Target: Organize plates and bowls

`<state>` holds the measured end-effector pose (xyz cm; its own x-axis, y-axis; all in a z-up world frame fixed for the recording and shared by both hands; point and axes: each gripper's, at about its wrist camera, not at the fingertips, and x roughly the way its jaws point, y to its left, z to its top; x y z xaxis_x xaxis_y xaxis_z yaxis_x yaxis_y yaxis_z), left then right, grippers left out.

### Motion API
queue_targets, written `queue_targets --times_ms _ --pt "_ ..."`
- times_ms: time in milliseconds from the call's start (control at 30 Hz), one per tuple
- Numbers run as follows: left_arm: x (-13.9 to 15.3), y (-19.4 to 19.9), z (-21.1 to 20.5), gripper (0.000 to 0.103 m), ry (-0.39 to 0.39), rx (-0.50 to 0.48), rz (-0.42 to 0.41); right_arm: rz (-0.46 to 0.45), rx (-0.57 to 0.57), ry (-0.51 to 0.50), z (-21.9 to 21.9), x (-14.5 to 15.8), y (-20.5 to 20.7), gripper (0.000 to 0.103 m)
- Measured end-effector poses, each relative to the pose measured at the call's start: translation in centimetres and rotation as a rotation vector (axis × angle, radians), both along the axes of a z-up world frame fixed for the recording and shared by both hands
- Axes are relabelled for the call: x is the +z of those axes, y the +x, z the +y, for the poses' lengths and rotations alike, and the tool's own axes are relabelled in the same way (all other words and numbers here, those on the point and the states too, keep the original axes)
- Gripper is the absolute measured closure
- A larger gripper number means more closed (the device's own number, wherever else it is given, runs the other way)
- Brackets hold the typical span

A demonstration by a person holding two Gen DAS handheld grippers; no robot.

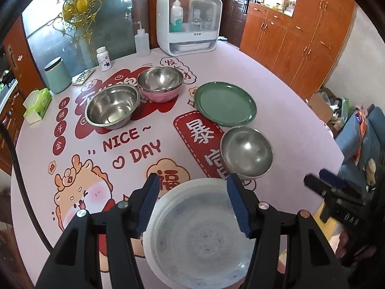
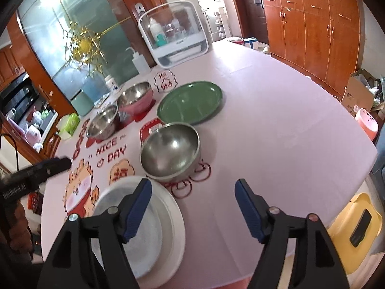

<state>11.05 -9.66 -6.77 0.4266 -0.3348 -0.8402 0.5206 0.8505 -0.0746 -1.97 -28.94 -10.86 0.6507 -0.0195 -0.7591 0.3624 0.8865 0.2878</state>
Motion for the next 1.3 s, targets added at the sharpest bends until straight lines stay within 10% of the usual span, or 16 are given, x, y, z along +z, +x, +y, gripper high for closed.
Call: queue_targets --times_ms 1300 --pt "-0.2 4.1 -10.0 0.035 -0.041 0.501 -0.002 0.013 0.591 -0.087 -10.8 0.7 14.2 0.028"
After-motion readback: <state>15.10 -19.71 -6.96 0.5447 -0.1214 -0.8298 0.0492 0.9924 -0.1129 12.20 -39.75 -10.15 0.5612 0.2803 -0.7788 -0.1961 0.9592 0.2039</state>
